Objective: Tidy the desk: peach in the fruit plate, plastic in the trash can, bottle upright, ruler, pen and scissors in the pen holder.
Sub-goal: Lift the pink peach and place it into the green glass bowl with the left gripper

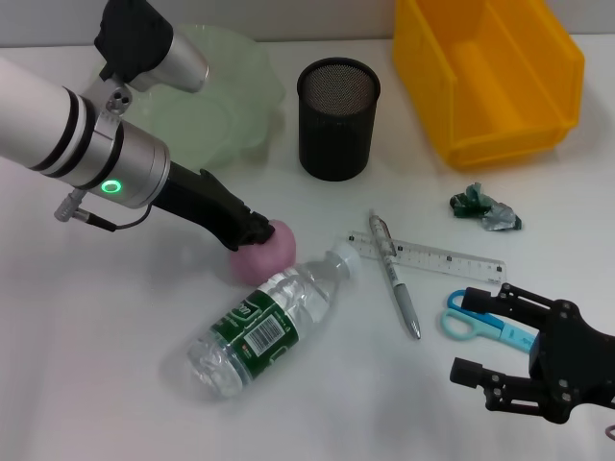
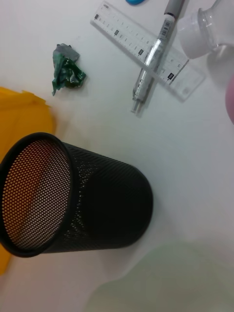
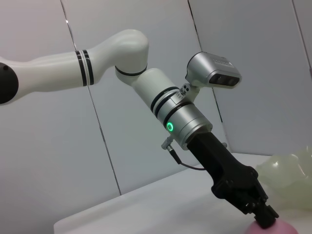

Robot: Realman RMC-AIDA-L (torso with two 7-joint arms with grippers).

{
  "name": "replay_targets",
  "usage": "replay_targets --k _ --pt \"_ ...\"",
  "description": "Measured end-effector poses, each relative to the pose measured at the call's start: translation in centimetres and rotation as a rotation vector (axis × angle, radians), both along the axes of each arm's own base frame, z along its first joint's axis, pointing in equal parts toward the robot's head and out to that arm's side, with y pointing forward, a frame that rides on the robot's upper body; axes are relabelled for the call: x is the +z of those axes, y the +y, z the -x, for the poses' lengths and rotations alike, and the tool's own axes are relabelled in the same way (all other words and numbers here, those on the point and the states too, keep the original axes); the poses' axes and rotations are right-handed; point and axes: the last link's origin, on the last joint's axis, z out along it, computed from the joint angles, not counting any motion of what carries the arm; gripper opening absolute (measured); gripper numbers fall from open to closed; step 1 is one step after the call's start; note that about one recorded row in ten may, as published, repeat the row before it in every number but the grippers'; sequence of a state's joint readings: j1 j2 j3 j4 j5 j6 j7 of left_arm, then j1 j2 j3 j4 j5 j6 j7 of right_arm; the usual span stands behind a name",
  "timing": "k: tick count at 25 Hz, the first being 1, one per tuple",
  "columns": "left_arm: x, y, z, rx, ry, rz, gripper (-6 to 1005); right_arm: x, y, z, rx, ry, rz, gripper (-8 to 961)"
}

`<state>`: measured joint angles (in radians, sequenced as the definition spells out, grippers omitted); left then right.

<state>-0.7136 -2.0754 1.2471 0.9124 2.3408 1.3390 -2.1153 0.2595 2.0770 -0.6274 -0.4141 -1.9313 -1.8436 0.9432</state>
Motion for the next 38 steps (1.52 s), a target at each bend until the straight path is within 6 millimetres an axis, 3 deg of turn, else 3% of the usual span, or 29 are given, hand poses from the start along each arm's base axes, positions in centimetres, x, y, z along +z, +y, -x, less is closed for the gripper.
replay_targets --k 3,9,18,28,29,33,38 --pt "0.0 0.0 0.1 0.002 0.0 0.001 158 0.0 -0.1 0.0 -0.002 0.0 0.0 835" --pt "0.0 -0.1 0.2 0.004 -0.001 0.001 20 0.0 -0.1 0.0 -0.002 0.0 0.0 835" --pt "1.3 0.1 -0.4 -0.007 -0.105 -0.032 26 0.0 -0.1 -0.1 -0.007 0.003 -0.003 834" --pt "8.3 2.0 -1.7 -0.028 -0.36 -0.235 33 -0.1 0.0 0.1 -0.009 0.014 0.0 834" --pt "8.3 2.0 -1.7 -0.028 -0.36 -0.235 33 -0.1 0.0 0.1 -0.009 0.014 0.0 834" --pt "9.7 4.1 -0.7 0.012 -0.374 -0.416 36 -0.1 0.1 0.2 -0.006 0.016 -0.002 834" --pt "9.1 6.0 1.1 0.138 -0.357 -0.548 39 -0.2 0.4 0.4 -0.001 0.024 0.0 834"
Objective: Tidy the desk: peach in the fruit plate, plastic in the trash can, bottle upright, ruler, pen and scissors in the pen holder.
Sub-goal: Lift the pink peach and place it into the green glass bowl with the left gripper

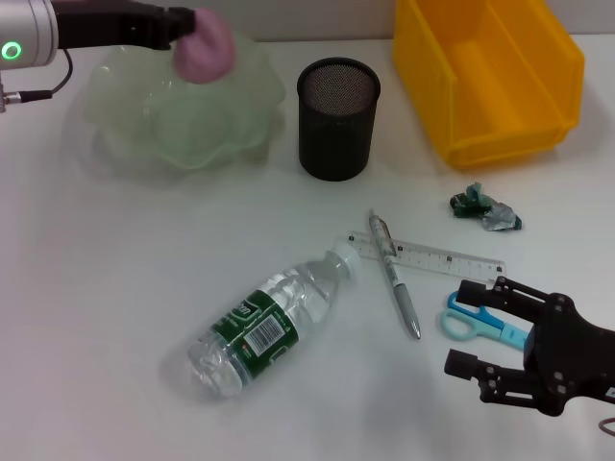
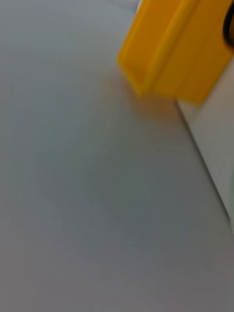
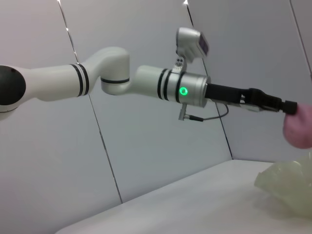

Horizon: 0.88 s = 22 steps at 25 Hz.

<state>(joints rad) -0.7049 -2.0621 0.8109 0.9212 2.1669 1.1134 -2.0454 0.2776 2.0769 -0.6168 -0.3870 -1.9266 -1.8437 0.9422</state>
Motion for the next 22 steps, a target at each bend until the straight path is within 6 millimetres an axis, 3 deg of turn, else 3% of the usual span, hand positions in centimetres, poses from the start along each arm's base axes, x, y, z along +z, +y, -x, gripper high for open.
replay_targets --k 4,16,17,20,21,22 --pt "0.1 0.6 0.8 0.067 -0.008 -0.047 42 0.0 0.1 0.1 0.003 0.002 0.0 834" --pt "0.6 -0.6 2.1 0.047 -0.064 -0.075 450 -0.2 0.2 0.2 0.003 0.008 0.003 834" --pt "0.6 -1.1 1.9 0.014 -0.091 -0.059 471 -0.1 0.3 0.2 0.001 0.007 0.001 834" --pt "0.3 -5.7 -0.1 -0.277 -0.239 0.114 532 -0.1 0.5 -0.1 -0.035 0.003 -0.001 834" --pt "0.3 -5.7 -0.1 -0.277 -0.239 0.114 553 -0.1 0.5 -0.1 -0.035 0.003 -0.001 834" --pt "-0.1 -7.0 -0.5 -0.357 -0.242 0.182 573 0.0 0.6 -0.2 -0.048 0.006 -0.007 834"
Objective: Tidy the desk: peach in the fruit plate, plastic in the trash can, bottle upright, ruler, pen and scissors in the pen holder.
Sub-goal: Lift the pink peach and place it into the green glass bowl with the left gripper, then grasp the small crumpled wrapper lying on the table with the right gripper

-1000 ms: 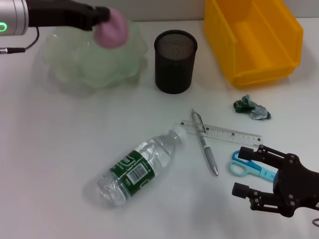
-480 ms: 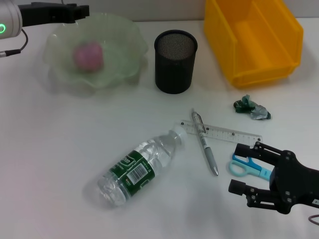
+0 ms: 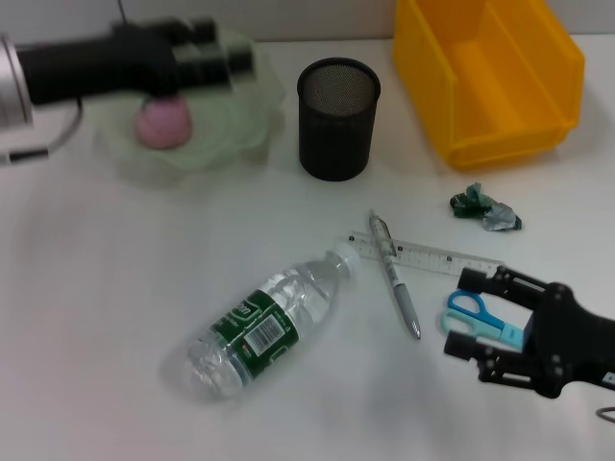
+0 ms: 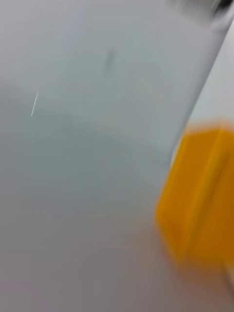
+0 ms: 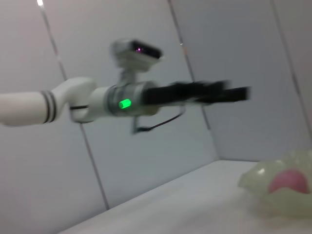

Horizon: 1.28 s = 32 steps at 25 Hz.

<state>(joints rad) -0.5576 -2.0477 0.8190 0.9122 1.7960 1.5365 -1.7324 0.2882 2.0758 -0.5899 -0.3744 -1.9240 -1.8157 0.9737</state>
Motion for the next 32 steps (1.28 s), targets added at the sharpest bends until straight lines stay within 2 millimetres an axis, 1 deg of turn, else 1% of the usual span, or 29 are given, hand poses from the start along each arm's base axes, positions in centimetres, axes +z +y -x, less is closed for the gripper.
replay_targets --k 2,3,4,7,8,9,12,13,14,15,17,18,19,22,23,24,27,28,29,32 --pt "-0.8 -1.8 -0.2 -0.115 0.02 0.075 615 0.5 0.2 -0.2 -0.02 0.007 -0.015 834" --pt "-1.9 -3.4 0.1 -0.207 0.07 0.139 635 1.6 0.4 -0.5 -0.035 0.021 -0.026 834" --pt "-1.9 -3.4 0.1 -0.207 0.07 0.139 691 1.6 0.4 -0.5 -0.035 0.021 -0.026 834" --pt "-3.9 -5.0 0.8 -0.271 0.141 0.216 859 3.9 1.1 -0.6 -0.05 0.031 -0.008 834" --pt "-4.4 -5.5 1.0 -0.281 0.156 0.237 859 6.0 2.1 -0.5 -0.064 -0.002 0.022 834" --pt "-4.4 -5.5 1.0 -0.281 0.156 0.237 859 6.0 2.1 -0.5 -0.064 -0.002 0.022 834" --pt "-4.9 -5.7 1.1 -0.282 0.165 0.251 858 9.2 3.6 0.2 -0.107 -0.083 0.064 835" --pt "-5.0 -5.7 1.2 -0.283 0.166 0.251 858 11.7 4.6 1.3 -0.133 -0.177 0.087 835" --pt "-5.0 -5.7 1.2 -0.283 0.166 0.251 858 11.7 4.6 1.3 -0.133 -0.177 0.087 835" --pt "-5.0 -5.7 1.2 -0.283 0.166 0.251 857 12.7 5.0 2.0 -0.144 -0.232 0.096 835" --pt "-5.0 -5.7 1.1 -0.286 0.165 0.247 857 14.1 5.5 3.4 -0.179 -0.354 0.134 828" --pt "-5.0 -5.7 1.1 -0.287 0.162 0.245 857 15.0 6.1 4.9 -0.214 -0.503 0.153 825" --pt "-5.0 -5.7 1.1 -0.287 0.162 0.245 857 15.0 6.1 4.9 -0.214 -0.503 0.153 822" --pt "-5.1 -5.7 1.1 -0.287 0.163 0.246 856 15.2 7.1 6.7 -0.262 -0.696 0.154 812" --pt "-5.1 -5.7 1.1 -0.287 0.164 0.246 856 14.9 8.0 7.7 -0.296 -0.782 0.146 808" --pt "-5.1 -5.7 1.1 -0.287 0.164 0.246 856 14.9 8.0 7.7 -0.296 -0.782 0.146 805" --pt "-5.2 -5.6 1.1 -0.285 0.166 0.24 855 14.3 9.9 8.5 -0.359 -0.851 0.121 795" --pt "-5.2 -5.5 1.0 -0.287 0.167 0.239 855 13.5 11.1 8.7 -0.389 -0.872 0.124 792" --pt "-5.2 -5.5 1.0 -0.287 0.167 0.239 855 13.5 11.1 8.7 -0.389 -0.872 0.124 789" --pt "-5.2 -5.4 1.0 -0.286 0.171 0.237 854 11.7 12.8 8.8 -0.414 -0.878 0.141 779"
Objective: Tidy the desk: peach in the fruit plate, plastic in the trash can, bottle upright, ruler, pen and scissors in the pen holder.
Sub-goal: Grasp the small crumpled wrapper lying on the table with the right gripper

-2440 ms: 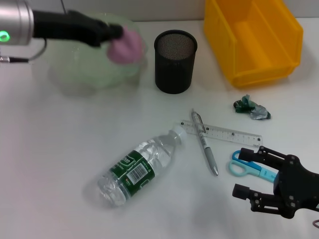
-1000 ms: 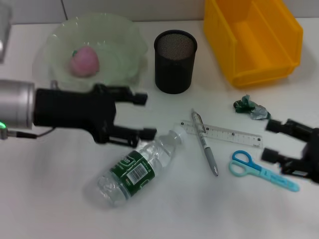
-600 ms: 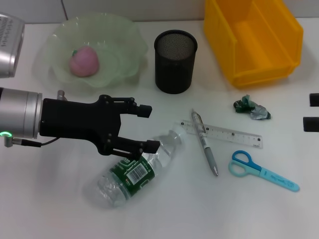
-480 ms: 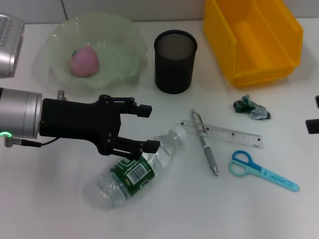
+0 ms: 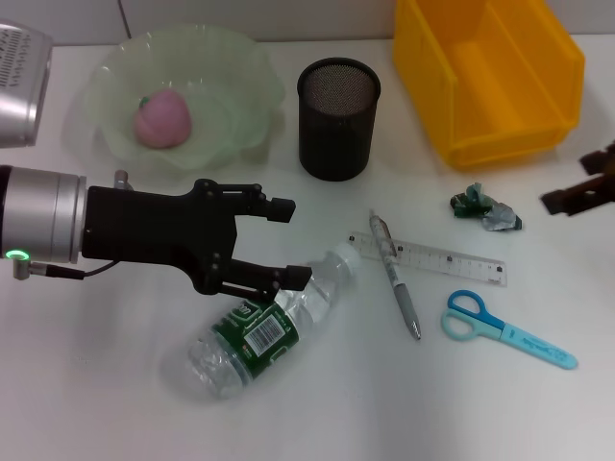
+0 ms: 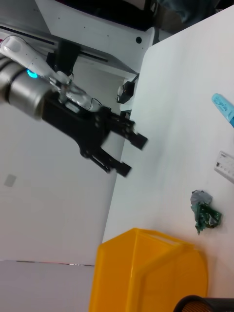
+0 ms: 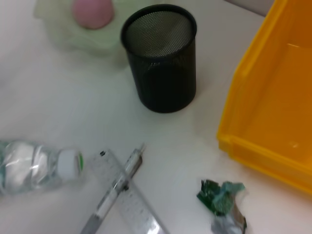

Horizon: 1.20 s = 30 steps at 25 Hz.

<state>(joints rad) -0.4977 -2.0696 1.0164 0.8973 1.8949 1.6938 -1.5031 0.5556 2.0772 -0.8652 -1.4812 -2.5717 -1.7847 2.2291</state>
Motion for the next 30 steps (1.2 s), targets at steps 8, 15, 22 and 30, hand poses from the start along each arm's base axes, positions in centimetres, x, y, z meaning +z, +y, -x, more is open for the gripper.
replay_targets --k 8,15,22,30 --pt "-0.4 0.0 0.1 0.011 0.002 0.007 853 -5.7 2.8 -0.9 0.002 -0.057 0.043 752" --pt "-0.5 0.0 0.2 0.016 0.001 0.008 851 -9.1 4.2 -0.9 0.055 -0.131 0.021 729" --pt "-0.6 -0.1 0.4 0.018 -0.001 0.01 850 -11.0 4.8 -1.2 0.073 -0.159 0.008 705" --pt "-0.9 -0.1 0.5 0.027 -0.003 0.01 848 -11.8 5.3 -1.4 0.071 -0.153 -0.005 679"
